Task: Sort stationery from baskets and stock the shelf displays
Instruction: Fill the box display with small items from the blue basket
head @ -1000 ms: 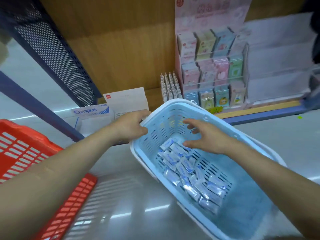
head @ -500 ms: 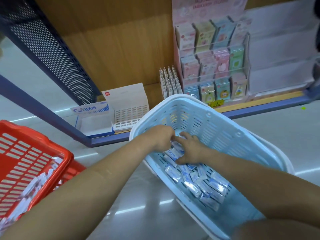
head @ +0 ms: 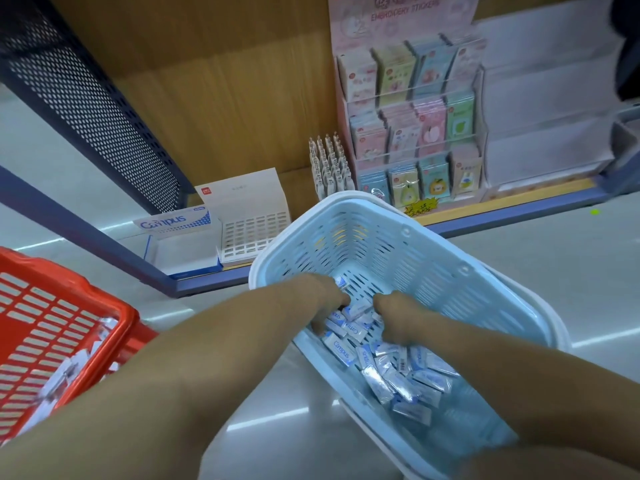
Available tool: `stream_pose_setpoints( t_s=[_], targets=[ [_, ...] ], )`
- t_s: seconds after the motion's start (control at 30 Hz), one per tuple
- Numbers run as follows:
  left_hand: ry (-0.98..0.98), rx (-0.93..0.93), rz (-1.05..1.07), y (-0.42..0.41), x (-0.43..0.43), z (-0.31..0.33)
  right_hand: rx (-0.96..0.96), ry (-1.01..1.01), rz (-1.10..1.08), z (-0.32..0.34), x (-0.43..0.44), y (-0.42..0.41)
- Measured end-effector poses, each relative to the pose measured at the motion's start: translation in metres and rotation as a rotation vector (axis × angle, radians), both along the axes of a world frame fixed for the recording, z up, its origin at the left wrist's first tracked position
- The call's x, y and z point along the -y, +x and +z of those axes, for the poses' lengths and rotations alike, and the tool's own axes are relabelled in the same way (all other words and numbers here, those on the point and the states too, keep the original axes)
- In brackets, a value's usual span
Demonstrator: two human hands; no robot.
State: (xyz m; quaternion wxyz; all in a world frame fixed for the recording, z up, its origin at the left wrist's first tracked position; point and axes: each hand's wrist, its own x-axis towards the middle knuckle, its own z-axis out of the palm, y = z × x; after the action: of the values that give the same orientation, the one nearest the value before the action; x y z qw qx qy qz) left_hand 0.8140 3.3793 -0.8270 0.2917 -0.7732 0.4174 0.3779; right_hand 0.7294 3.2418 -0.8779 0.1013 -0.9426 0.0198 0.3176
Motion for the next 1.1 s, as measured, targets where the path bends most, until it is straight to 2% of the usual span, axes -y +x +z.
stream_pose_setpoints(
  t_s=[0.17,0.33,0.47,0.57,0.63,0.7,0.77,0.83,0.9,0.97,1.03,1.1],
  targets=[
    [-0.101,0.033,-0.117,0.000,0.009,0.002,-0.008,0.103,-0.056,0.011,0.004,0.011],
    [-0.174,-0.076,-0.030,-0.005,0.006,-0.016,0.032,0.309,-0.164,0.035,0.007,0.015],
    [-0.094,-0.125,0.051,-0.003,0.001,-0.022,0.028,0.441,-0.244,0.044,0.013,0.016],
    [-0.134,-0.134,0.078,-0.001,0.003,-0.016,0.034,0.377,-0.172,0.049,0.017,0.016],
    [-0.309,-0.128,0.225,0.003,0.004,-0.005,0.028,0.355,-0.145,0.049,0.017,0.018],
    [-0.551,-0.199,0.542,0.006,0.003,0.011,0.005,0.429,-0.194,0.049,0.017,0.020],
    [-0.779,-0.388,0.886,0.000,-0.002,0.032,-0.069,0.659,-0.347,0.053,0.014,0.021],
    [-0.933,-0.552,1.099,-0.007,-0.011,0.052,-0.182,0.931,-0.511,0.060,0.011,0.020],
    [-1.039,-0.662,1.221,-0.010,-0.023,0.068,-0.266,1.153,-0.528,0.067,0.008,0.019],
    [-1.117,-0.723,1.309,-0.010,-0.034,0.079,-0.319,1.282,-0.469,0.073,0.004,0.019],
    [-1.177,-0.715,1.356,-0.009,-0.044,0.088,-0.302,1.266,-0.403,0.077,0.000,0.020],
    [-1.209,-0.570,1.247,-0.005,-0.058,0.095,-0.248,1.204,-0.355,0.084,-0.005,0.021]
  ],
)
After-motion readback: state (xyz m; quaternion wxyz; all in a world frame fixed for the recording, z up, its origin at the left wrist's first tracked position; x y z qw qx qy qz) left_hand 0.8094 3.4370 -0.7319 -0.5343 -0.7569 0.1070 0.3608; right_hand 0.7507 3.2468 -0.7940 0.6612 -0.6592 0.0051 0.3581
